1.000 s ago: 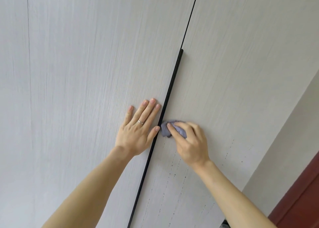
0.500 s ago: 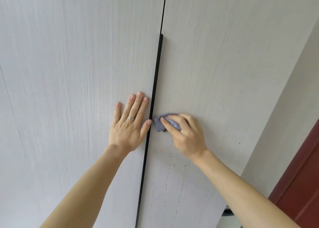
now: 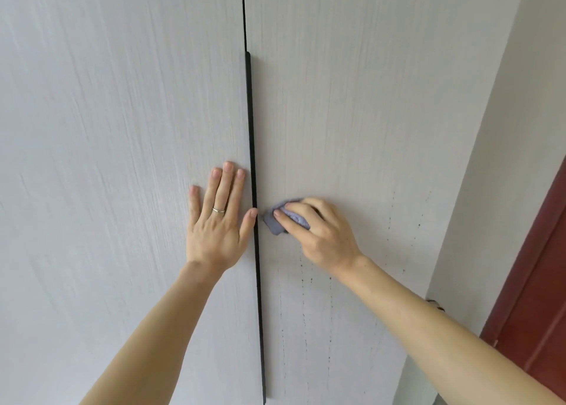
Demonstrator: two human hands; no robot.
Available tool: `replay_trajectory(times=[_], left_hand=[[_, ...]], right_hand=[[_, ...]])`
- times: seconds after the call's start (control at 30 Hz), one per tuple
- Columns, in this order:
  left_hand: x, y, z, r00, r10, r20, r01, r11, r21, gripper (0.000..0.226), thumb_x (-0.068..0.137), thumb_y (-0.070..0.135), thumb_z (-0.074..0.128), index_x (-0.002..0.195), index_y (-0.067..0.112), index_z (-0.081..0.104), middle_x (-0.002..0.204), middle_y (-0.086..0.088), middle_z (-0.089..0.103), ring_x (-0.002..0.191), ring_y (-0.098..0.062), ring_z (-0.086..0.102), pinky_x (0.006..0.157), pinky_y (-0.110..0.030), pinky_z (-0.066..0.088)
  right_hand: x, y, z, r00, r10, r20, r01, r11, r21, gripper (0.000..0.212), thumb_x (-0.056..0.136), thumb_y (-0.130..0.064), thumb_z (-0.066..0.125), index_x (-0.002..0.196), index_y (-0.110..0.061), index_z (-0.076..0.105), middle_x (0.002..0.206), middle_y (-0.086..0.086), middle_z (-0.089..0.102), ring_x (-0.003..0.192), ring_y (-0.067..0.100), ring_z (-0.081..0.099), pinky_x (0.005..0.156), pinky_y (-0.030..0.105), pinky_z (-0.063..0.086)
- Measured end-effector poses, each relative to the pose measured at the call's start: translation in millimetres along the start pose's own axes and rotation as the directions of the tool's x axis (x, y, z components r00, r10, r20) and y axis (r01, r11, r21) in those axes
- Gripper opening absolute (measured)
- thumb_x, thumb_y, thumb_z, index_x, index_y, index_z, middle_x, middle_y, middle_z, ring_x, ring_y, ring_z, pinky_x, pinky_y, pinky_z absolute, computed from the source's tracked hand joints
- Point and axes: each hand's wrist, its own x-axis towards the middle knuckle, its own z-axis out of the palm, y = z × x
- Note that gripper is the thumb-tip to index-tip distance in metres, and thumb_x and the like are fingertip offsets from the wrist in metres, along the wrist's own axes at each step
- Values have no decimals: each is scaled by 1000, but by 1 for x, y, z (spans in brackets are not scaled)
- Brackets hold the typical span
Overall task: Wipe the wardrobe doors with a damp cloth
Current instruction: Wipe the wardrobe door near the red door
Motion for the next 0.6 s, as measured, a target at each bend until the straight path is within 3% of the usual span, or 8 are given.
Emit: replay_trajectory(times=[0.07,0.2,0.27,0.37,0.47,0.53,0.6], left_hand=[[-2,-3,-1,1000,0,19,0,1000,-17,66,105,48,28,162,16,14,169,-1,9,156,-15,3,126,-49,3],[1,-5,-3,999,3,49,0,998,-57,71,102,52,29,162,20,10,170,4,3,156,-14,-1,125,-44,-5],[1,-2,-1,999,2,33,1,997,-72,72,101,51,31,162,19,10,170,4,2,156,-15,0,125,-47,-5],[1,3,1,1000,-25,-12,24,994,-102,74,98,46,36,162,18,11,170,0,4,156,-17,1,124,-52,-2],[12,21,1,994,-73,-87,58,984,-168,74,95,35,40,162,20,11,169,-5,6,156,-16,0,123,-52,-7],[27,40,5,988,-79,-134,47,973,-225,72,97,29,38,162,19,8,168,-5,5,156,-15,0,123,-48,-11],[37,55,13,982,-82,-172,39,970,-238,69,99,28,36,162,20,7,169,-5,8,156,-14,2,124,-48,-9]], right_hand=[[-25,7,-9,998,17,53,-16,1000,-11,30,93,-3,62,118,-15,74,112,3,72,98,27,61,75,40,53],[-29,52,-42,980,201,-11,-201,974,-109,29,97,-5,60,121,-16,73,114,5,71,100,27,61,78,41,52],[-22,75,-58,929,362,-80,-369,924,-100,30,99,-6,56,124,-15,71,116,5,68,103,26,57,83,36,51],[-15,86,-66,812,556,-178,-567,824,-12,30,99,-10,55,124,-13,70,117,9,64,108,23,54,94,19,46],[-21,61,-48,803,562,-199,-569,822,26,28,102,-12,53,123,-8,70,116,12,62,109,27,58,95,28,51],[-30,35,-33,871,468,-147,-470,882,28,28,97,-3,61,122,-8,71,117,7,60,106,30,61,87,39,54],[-36,17,-24,935,346,-73,-347,938,-3,29,97,-3,60,122,-11,72,116,5,65,104,29,62,82,41,54]])
